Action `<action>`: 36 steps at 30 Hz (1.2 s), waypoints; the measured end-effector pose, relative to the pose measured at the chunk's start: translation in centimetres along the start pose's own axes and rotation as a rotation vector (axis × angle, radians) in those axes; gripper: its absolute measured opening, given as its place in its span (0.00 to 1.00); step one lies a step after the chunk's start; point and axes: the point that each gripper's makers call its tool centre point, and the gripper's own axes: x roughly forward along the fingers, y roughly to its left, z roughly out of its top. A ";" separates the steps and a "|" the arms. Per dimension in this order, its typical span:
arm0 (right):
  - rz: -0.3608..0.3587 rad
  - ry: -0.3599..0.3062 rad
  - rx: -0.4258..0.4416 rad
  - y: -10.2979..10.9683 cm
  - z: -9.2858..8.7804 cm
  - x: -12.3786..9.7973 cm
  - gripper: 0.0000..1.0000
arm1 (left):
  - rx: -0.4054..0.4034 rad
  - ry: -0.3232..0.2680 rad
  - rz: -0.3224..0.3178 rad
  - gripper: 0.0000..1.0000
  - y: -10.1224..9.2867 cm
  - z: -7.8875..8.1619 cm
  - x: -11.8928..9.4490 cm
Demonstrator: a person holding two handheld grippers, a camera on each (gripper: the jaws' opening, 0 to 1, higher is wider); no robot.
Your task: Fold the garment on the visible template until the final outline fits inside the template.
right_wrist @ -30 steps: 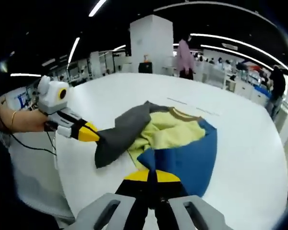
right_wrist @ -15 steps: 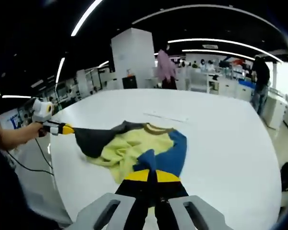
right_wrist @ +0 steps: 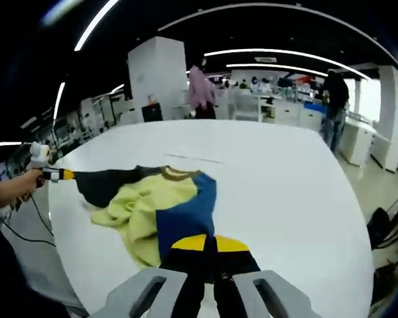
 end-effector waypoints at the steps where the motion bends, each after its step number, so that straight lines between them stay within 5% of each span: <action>1: -0.004 -0.001 0.000 -0.2 0.0 0.0 0.00 | -0.014 0.019 0.023 0.00 0.9 -0.3 0.1; 10: -0.082 0.031 -0.002 -3.4 -1.2 -0.4 0.00 | -0.041 0.035 0.113 0.00 5.1 -0.7 0.6; 13: -0.111 0.051 0.015 -4.5 -1.7 -0.4 0.00 | 0.012 0.079 0.177 0.00 6.9 -1.4 0.6; 28: -0.272 0.101 0.050 -10.3 -4.6 -1.7 0.00 | 0.056 0.188 0.240 0.00 10.3 -4.1 1.6; 32: -0.315 0.120 0.077 -11.8 -5.8 -1.8 0.00 | 0.175 0.267 0.257 0.00 11.4 -5.3 2.2; 36: -0.363 0.132 0.114 -13.1 -7.0 -2.0 0.00 | 0.158 0.264 0.270 0.00 12.0 -5.3 2.9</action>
